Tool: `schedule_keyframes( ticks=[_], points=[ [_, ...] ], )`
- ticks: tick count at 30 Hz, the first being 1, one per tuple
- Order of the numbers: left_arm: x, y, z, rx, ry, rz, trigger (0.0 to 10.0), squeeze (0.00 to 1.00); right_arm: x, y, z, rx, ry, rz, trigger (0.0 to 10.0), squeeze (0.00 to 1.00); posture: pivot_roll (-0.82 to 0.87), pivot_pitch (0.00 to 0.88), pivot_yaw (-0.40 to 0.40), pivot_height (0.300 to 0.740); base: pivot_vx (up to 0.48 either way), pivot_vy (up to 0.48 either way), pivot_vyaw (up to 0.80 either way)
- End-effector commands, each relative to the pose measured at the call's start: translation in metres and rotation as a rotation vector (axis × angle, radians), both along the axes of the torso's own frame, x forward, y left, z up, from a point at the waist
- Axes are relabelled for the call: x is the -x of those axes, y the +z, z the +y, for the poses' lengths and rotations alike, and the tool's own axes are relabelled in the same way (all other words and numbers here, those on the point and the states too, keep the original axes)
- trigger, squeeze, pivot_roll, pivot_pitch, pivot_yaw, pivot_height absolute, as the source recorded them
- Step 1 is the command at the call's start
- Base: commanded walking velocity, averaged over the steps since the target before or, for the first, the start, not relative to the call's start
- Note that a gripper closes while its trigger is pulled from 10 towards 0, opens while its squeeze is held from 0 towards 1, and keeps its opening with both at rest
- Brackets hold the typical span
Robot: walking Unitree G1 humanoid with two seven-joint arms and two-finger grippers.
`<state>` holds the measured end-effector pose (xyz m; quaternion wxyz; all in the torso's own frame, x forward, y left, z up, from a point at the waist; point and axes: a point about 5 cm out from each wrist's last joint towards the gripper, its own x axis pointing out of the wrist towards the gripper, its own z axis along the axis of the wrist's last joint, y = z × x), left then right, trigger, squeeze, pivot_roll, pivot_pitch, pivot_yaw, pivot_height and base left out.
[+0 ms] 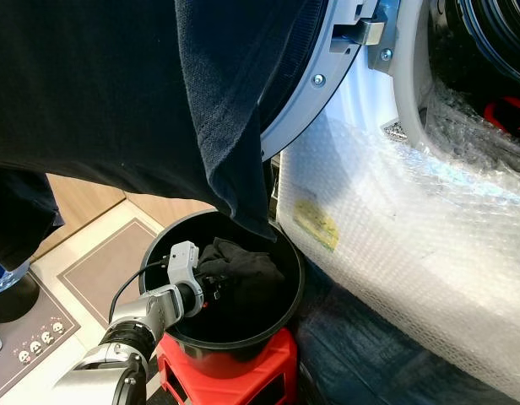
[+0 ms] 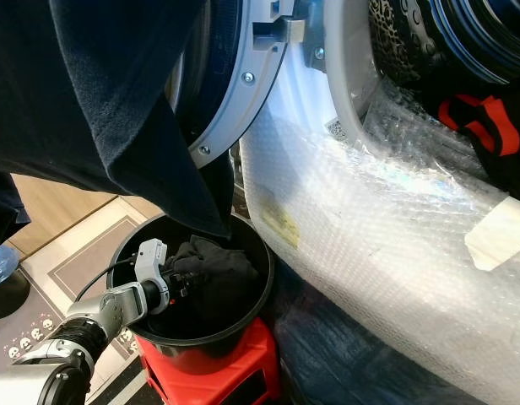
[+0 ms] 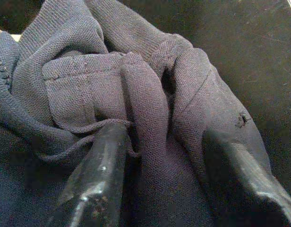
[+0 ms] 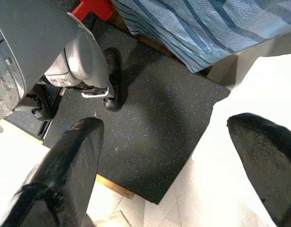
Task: Clothes washing
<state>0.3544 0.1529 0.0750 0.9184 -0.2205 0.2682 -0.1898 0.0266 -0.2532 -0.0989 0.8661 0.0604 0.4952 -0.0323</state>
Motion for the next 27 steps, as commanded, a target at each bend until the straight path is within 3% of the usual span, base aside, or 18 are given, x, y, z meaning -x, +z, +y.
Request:
schedule_keyframes(
  ticks=[1,27],
  points=[
    [0.008,-0.0127,0.008,-0.023,0.013,0.053,0.0,0.0,0.0098,-0.0015,0.0015,-0.007,-0.006,0.032,10.0,0.0,-0.19,0.193,-0.049,0.74,0.0,0.0,0.0],
    [0.008,-0.0121,0.01,-0.032,0.005,0.046,0.0,0.0,0.0057,-0.0017,0.0053,-0.016,-0.007,0.014,10.0,0.0,-0.19,0.192,-0.047,0.74,0.0,0.0,0.0]
  ],
)
